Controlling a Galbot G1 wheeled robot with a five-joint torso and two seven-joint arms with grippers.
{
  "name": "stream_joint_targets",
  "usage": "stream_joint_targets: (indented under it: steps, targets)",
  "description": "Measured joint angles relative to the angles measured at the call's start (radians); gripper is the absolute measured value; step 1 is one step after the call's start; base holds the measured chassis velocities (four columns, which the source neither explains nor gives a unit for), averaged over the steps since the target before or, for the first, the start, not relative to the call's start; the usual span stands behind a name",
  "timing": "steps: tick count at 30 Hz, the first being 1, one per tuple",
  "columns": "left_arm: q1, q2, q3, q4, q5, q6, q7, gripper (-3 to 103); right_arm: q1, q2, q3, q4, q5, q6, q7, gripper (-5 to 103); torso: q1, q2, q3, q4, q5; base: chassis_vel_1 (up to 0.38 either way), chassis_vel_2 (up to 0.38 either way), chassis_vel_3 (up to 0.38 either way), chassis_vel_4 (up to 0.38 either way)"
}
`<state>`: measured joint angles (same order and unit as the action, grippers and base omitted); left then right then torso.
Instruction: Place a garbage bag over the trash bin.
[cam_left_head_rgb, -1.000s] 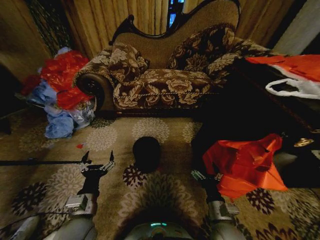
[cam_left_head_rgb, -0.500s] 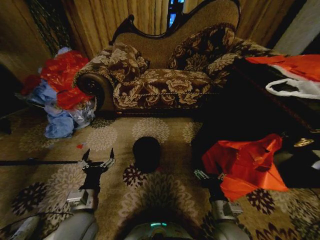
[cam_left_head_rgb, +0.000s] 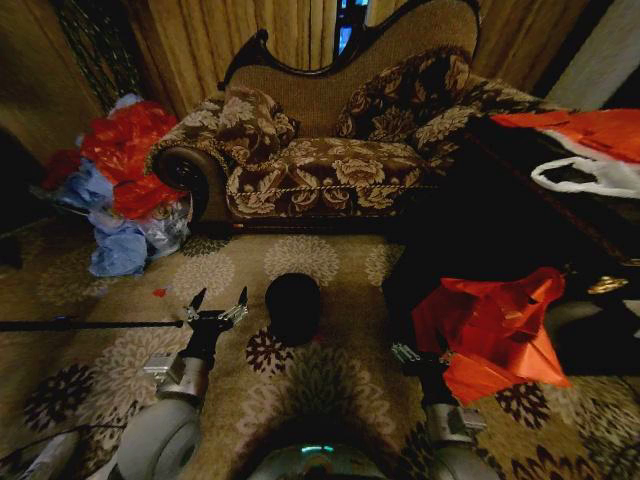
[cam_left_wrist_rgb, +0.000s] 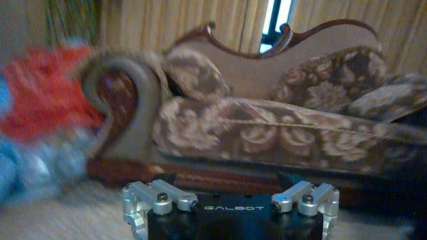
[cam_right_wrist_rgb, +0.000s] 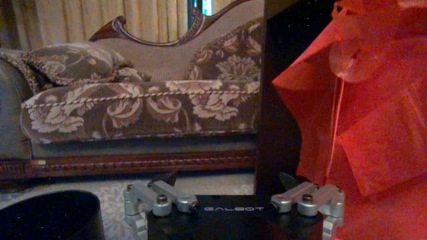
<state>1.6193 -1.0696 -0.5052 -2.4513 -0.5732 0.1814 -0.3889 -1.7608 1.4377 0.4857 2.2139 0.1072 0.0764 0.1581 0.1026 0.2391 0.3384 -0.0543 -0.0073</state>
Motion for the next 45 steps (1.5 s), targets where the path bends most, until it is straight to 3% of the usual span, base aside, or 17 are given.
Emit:
stream_joint_targets:
  steps: [3, 6, 7, 8, 9, 14, 17, 18, 20, 22, 23, 27, 29, 30, 33, 40, 45]
  targets:
    - [-0.055, 0.053, 0.075, -0.025, -0.197, 0.021, -0.010, 100, 0.005, -0.002, -0.014, -0.017, -0.005, -0.001, 0.000, 100, 0.000, 0.000, 0.000, -0.0002, 0.0002, 0.000, 0.000, 0.000, 0.000]
    - [-0.072, 0.074, 0.099, -0.034, -0.255, 0.028, -0.008, 100, 0.010, -0.006, -0.024, -0.025, -0.006, -0.003, 0.000, 100, 0.000, 0.000, 0.000, -0.0005, 0.0001, 0.000, 0.000, 0.000, 0.000]
    - [-0.084, 0.090, 0.120, -0.045, -0.315, 0.038, 0.002, 100, 0.031, -0.020, -0.048, -0.044, -0.003, -0.008, 0.000, 100, 0.000, 0.000, 0.000, -0.0007, 0.0003, 0.000, 0.000, 0.000, 0.000]
    - [-0.112, 0.104, 0.145, -0.048, -0.377, 0.048, 0.008, 100, 0.067, -0.049, -0.073, -0.073, 0.007, -0.012, 0.001, 100, 0.000, 0.000, 0.000, 0.0013, 0.0004, 0.000, 0.000, 0.000, 0.000]
    - [-0.149, 0.117, 0.167, -0.048, -0.412, 0.059, 0.008, 100, 0.075, -0.055, -0.074, -0.082, 0.010, -0.013, 0.003, 100, 0.000, 0.000, 0.000, 0.0001, 0.0000, 0.000, 0.000, 0.000, 0.000]
    - [-0.266, 0.147, 0.242, -0.028, -0.477, 0.073, -0.002, 100, 0.095, -0.062, -0.074, -0.099, 0.020, -0.018, 0.008, 100, 0.000, 0.000, 0.000, -0.0002, 0.0004, 0.000, 0.000, 0.000, 0.000]
    - [-0.463, 0.169, 0.399, 0.035, -0.571, 0.082, -0.048, 100, 0.124, -0.060, -0.090, -0.122, 0.020, -0.023, 0.012, 100, 0.000, 0.000, 0.000, 0.0000, 0.0000, 0.000, 0.000, 0.000, 0.000]
    - [-0.463, 0.169, 0.399, 0.035, -0.571, 0.082, -0.048, 100, 0.124, -0.060, -0.090, -0.122, 0.020, -0.023, 0.012, 100, 0.000, 0.000, 0.000, 0.0000, 0.0000, 0.000, 0.000, 0.000, 0.000]
    - [-0.601, 0.163, 0.499, 0.078, -0.636, 0.080, -0.079, 100, 0.139, -0.056, -0.101, -0.136, 0.018, -0.026, 0.014, 100, 0.000, 0.000, 0.000, -0.0005, 0.0004, 0.000, 0.000, 0.000, 0.000]
    - [-0.750, 0.127, 0.615, 0.127, -0.733, 0.075, -0.123, 100, 0.155, -0.050, -0.111, -0.154, 0.010, -0.029, 0.017, 100, 0.000, 0.000, 0.000, -0.0003, 0.0002, 0.000, 0.000, 0.000, 0.000]
    - [-0.750, 0.127, 0.615, 0.127, -0.733, 0.075, -0.123, 100, 0.155, -0.050, -0.111, -0.154, 0.010, -0.029, 0.017, 100, 0.000, 0.000, 0.000, -0.0003, 0.0002, 0.000, 0.000, 0.000, 0.000]
    - [-0.959, -0.012, 0.807, 0.201, -0.913, 0.050, -0.206, 100, 0.164, -0.041, -0.110, -0.175, -0.007, -0.030, 0.020, 100, 0.000, 0.000, 0.000, -0.0003, 0.0006, 0.000, 0.000, 0.000, 0.000]
    - [-0.983, -0.039, 0.835, 0.209, -0.940, 0.046, -0.221, 100, 0.163, -0.040, -0.108, -0.175, -0.006, -0.030, 0.020, 100, 0.000, 0.000, 0.000, -0.0004, 0.0005, 0.000, 0.000, 0.000, 0.000]
    - [-1.026, -0.101, 0.894, 0.226, -1.013, 0.033, -0.259, 100, 0.156, -0.039, -0.100, -0.176, -0.005, -0.029, 0.022, 100, 0.000, 0.000, 0.000, -0.0004, 0.0007, 0.000, 0.000, 0.000, 0.000]
    - [-1.053, -0.162, 0.945, 0.246, -1.085, 0.026, -0.288, 100, 0.145, -0.036, -0.084, -0.176, -0.005, -0.025, 0.022, 100, 0.000, 0.000, 0.000, -0.0006, 0.0003, 0.000, 0.000, 0.000, 0.000]
    - [-1.065, -0.252, 1.003, 0.308, -1.111, 0.024, -0.270, 100, 0.146, -0.030, -0.071, -0.178, 0.003, -0.014, 0.020, 100, 0.000, 0.000, 0.000, 0.0000, 0.0003, 0.000, 0.000, 0.000, 0.000]
    - [-1.050, -0.336, 1.010, 0.414, -1.065, 0.033, -0.207, 100, 0.145, -0.009, -0.069, -0.178, 0.057, -0.007, 0.015, 100, 0.000, 0.000, 0.000, 0.0001, 0.0004, 0.000, 0.000, 0.000, 0.000]
